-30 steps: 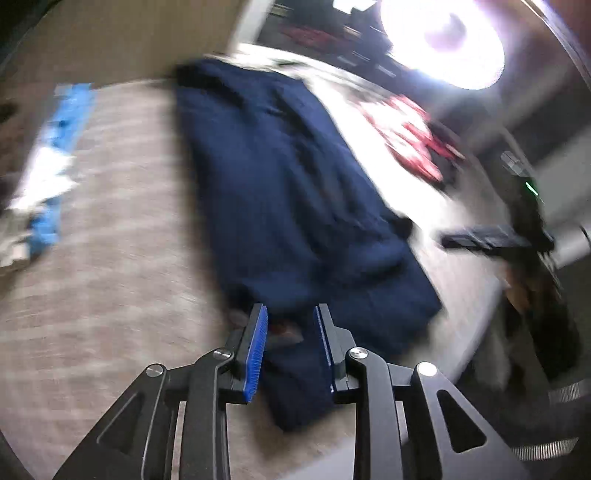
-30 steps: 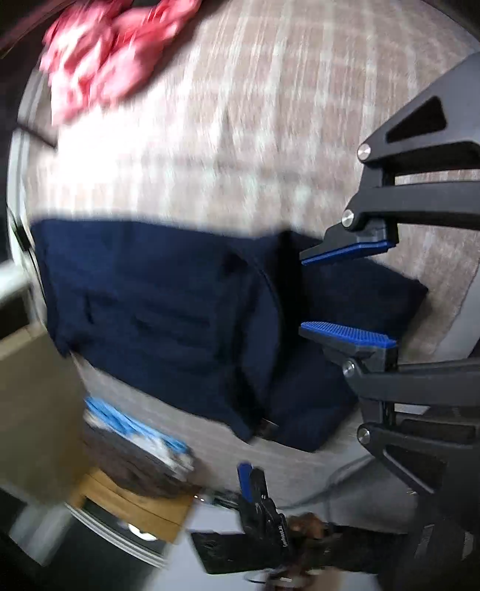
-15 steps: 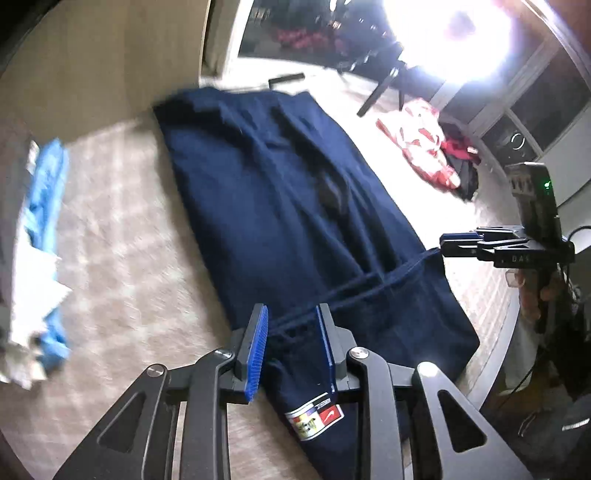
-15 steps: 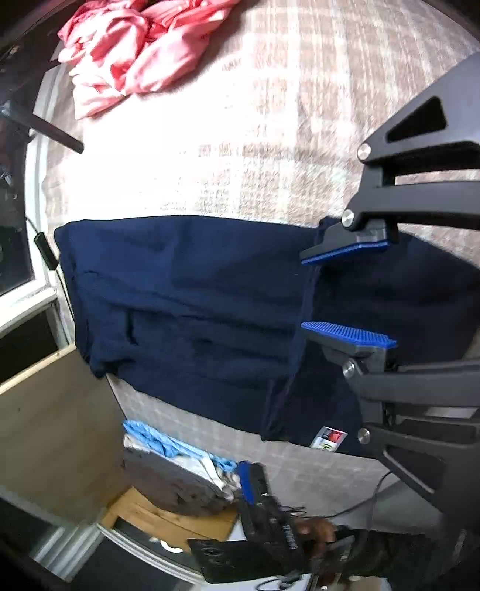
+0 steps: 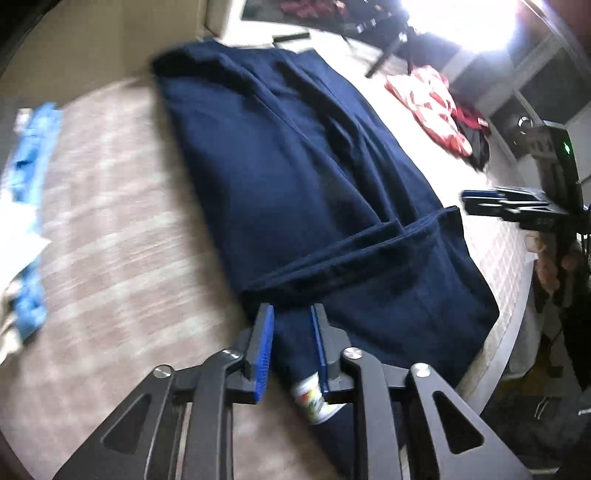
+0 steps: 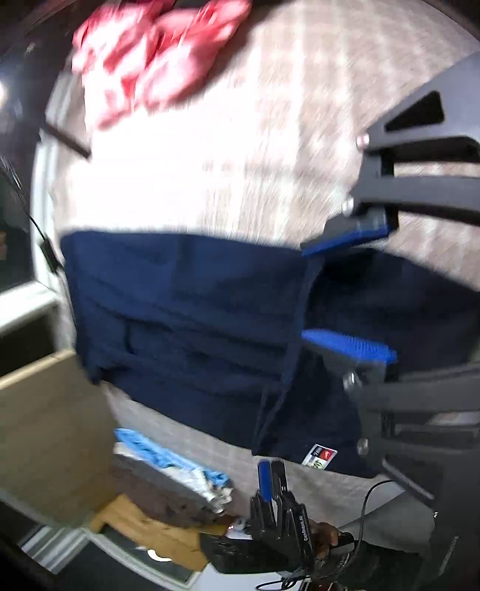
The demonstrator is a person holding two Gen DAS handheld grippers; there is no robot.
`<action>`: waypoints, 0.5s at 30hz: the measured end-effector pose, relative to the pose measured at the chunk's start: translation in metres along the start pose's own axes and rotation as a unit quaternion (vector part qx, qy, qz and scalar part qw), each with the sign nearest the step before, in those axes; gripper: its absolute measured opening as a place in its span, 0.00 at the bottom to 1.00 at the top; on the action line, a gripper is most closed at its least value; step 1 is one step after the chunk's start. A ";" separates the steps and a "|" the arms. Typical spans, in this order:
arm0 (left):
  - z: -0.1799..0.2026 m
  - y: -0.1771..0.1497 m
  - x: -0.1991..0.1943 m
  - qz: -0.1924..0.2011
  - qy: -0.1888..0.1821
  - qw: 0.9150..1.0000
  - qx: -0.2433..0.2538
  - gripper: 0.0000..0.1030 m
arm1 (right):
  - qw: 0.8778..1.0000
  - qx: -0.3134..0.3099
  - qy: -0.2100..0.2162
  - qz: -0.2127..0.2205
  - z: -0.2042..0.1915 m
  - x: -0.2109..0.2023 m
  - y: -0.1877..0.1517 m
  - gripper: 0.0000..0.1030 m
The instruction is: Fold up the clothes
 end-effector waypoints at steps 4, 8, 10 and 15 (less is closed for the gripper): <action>0.009 -0.047 -0.005 -0.013 -0.011 1.000 -0.012 0.35 | 0.999 0.036 0.010 -0.008 0.011 -0.008 -0.048 0.55; 0.026 -0.091 0.016 -0.044 -0.025 0.998 -0.024 0.35 | 0.997 0.052 0.027 -0.043 0.006 0.015 -0.092 0.55; 0.038 -0.098 0.028 -0.048 -0.039 0.998 -0.034 0.35 | 0.997 0.045 0.038 -0.054 -0.009 0.032 -0.105 0.55; 0.049 -0.101 0.043 -0.038 -0.041 0.997 -0.055 0.34 | 0.996 0.037 0.045 -0.068 -0.018 0.046 -0.116 0.55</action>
Point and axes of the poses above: each gripper's, at about its wrist camera, not at the fingertips, and x roughly the way its jaws point, z to its right, y to its top, the point moved 9 cm from there along x, roughly the way its jaws point, and after that the axes turned 15 degrees about -z, right-handed, at the moved point
